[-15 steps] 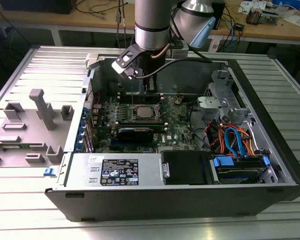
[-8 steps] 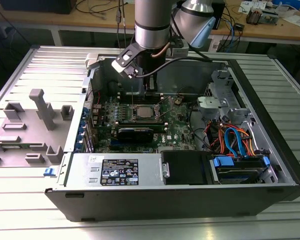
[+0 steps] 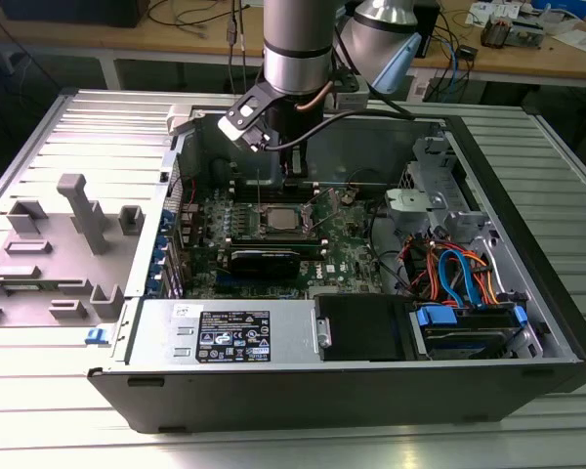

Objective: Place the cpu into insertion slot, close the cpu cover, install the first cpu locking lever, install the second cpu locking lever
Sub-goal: 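Close the cpu cover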

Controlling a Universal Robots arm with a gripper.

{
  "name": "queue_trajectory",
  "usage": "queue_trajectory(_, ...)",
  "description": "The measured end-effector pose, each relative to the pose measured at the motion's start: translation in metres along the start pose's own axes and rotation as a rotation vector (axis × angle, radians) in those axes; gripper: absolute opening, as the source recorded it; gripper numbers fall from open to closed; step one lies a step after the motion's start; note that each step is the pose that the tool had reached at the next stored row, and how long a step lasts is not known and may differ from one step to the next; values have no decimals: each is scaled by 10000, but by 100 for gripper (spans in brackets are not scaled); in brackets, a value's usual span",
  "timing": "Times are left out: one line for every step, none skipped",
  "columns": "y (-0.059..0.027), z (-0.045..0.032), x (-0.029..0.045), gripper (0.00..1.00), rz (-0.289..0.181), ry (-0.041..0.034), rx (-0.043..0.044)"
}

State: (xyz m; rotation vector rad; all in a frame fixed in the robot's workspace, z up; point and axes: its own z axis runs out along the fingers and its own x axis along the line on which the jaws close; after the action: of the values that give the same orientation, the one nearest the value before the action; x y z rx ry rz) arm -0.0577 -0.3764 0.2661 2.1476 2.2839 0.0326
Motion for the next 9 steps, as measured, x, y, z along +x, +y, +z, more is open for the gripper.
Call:
queue_trajectory(0, 0, 0, 11, 0, 0, 0)
queue_trajectory(0, -1, 0, 11, 0, 0, 0)
queue_trajectory(0, -4, 0, 11, 0, -2, 2)
queue_trajectory(0, -8, 0, 11, 0, -2, 1)
queue_trajectory(0, -10, 0, 11, 0, 0, 1)
queue_trajectory(1, -12, 0, 11, 0, 0, 1)
queue_trajectory(1, -16, 0, 11, 0, 0, 1)
queue_trajectory(1, -23, 0, 11, 0, -2, 2)
queue_trajectory(1, -27, 0, 11, 0, 0, 1)
